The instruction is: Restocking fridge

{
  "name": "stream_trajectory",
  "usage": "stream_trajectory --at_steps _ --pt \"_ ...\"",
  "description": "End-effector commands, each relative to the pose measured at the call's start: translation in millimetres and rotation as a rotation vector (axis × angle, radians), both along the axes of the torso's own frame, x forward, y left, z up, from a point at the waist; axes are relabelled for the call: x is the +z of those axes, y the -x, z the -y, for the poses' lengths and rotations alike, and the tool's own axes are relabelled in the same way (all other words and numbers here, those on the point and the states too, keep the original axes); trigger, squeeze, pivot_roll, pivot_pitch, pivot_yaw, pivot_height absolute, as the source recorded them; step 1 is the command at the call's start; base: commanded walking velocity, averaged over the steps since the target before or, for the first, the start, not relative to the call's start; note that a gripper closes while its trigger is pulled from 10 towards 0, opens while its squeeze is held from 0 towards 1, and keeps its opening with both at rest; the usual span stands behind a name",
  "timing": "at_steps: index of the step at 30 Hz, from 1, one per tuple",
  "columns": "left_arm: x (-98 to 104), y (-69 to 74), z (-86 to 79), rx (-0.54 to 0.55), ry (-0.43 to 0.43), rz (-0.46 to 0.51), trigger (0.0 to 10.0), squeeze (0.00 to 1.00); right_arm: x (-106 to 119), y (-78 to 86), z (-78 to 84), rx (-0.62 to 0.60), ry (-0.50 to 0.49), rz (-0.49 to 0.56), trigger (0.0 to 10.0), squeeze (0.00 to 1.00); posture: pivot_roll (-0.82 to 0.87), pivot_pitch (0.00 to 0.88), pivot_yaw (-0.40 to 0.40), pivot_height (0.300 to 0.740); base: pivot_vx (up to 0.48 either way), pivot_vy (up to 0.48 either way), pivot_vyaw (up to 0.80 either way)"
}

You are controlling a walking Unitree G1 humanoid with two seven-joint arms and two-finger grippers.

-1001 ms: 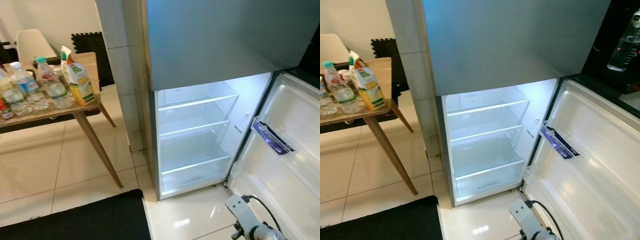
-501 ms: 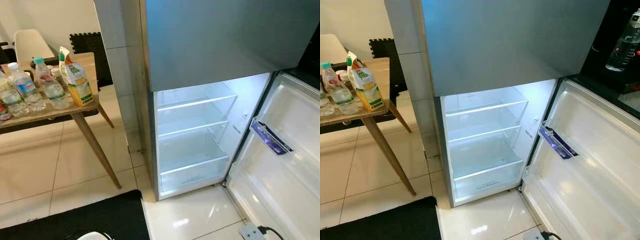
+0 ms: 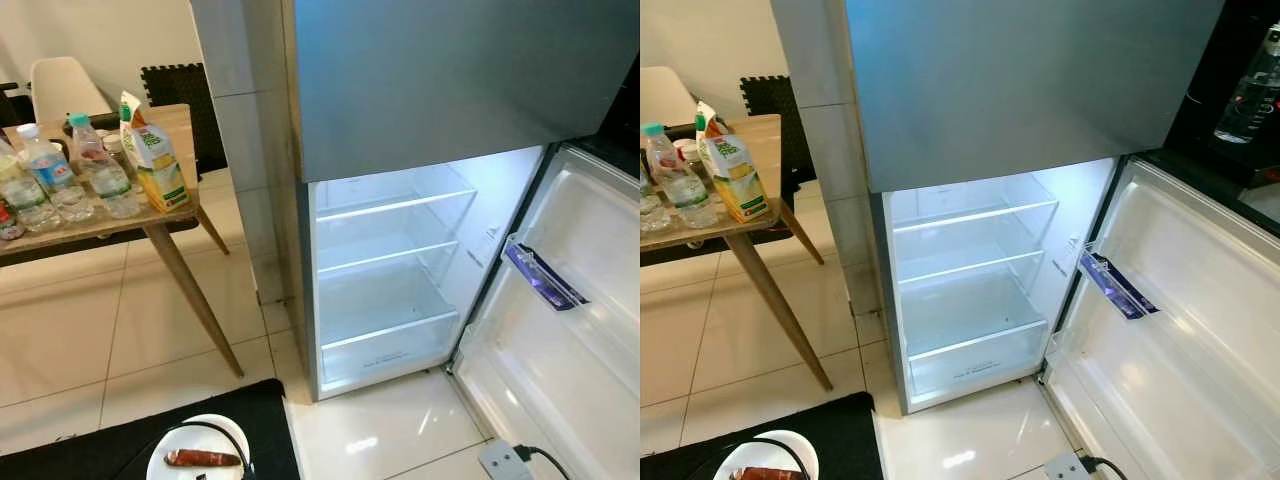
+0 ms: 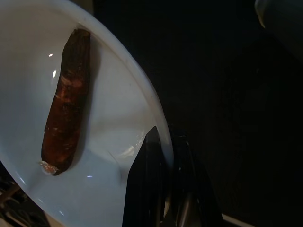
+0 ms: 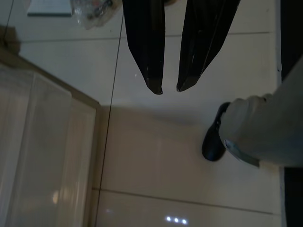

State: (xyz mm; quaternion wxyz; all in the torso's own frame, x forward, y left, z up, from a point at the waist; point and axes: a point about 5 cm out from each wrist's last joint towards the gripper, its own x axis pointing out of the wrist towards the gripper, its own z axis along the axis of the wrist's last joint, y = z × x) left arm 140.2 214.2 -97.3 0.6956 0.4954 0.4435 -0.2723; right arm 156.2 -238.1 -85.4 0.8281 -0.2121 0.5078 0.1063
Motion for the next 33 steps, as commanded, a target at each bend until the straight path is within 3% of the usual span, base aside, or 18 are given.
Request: stream_trajectory --at_steps 1,11,16,18,26,33 --pt "-1.4 3.9 0.1 0.038 0.016 -0.008 10.0 0.0 0.4 -3.6 -4.1 0.02 0.003 0.009 10.0 0.0 -0.07 0.0 -0.009 0.74 0.0 0.0 0.0" --pt "-9.9 26.9 2.4 0.287 0.11 -0.099 10.0 0.0 -0.4 -5.3 -10.6 0.052 -0.004 0.004 10.0 0.0 -0.07 0.0 -0.014 0.74 0.0 0.0 0.0" --pt "-11.3 31.7 2.4 0.375 0.144 -0.109 10.0 0.0 -0.3 -6.2 -12.3 0.067 -0.006 0.007 10.0 0.0 -0.07 0.0 -0.012 0.74 0.0 0.0 0.0" --pt "-11.7 31.7 4.5 0.416 0.17 -0.112 10.0 0.0 -1.1 -5.0 -16.8 0.099 -0.051 -0.01 10.0 0.0 -0.07 0.0 -0.015 0.74 0.0 0.0 0.0" --pt "-11.2 28.1 7.3 0.425 0.182 -0.108 10.0 0.0 -1.3 -5.2 -17.6 0.126 -0.043 -0.024 10.0 0.0 -0.07 0.0 -0.016 0.74 0.0 0.0 0.41" --pt "-11.1 27.3 7.8 0.433 0.187 -0.109 10.0 0.0 0.2 -4.8 -6.8 0.086 0.018 -0.01 10.0 0.0 -0.08 0.0 -0.012 0.74 0.0 0.0 0.2"
